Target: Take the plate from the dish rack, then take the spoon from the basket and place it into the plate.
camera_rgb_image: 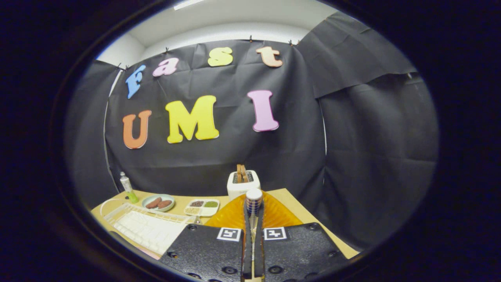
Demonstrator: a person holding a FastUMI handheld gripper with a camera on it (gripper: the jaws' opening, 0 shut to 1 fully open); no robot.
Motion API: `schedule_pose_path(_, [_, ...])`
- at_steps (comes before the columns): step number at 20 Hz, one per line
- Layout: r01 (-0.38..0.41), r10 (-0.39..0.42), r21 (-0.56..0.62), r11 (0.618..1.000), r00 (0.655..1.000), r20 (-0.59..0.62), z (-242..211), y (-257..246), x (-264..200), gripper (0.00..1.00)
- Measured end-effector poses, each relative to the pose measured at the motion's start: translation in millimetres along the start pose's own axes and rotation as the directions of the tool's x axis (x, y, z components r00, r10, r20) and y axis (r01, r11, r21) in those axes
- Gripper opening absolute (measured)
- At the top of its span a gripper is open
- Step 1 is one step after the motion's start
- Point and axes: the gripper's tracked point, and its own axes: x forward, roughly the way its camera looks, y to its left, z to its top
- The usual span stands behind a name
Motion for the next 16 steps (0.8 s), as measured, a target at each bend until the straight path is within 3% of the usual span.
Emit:
schedule_pose_path(5, [-0.072, 0.072, 0.0, 0.997, 0.997, 0.014, -8, 67, -67, 0.08])
schedule_pose_path(16, [-0.274, 0.263, -0.067, 0.959, 0.955, -0.14, -126, 223, -126, 0.08])
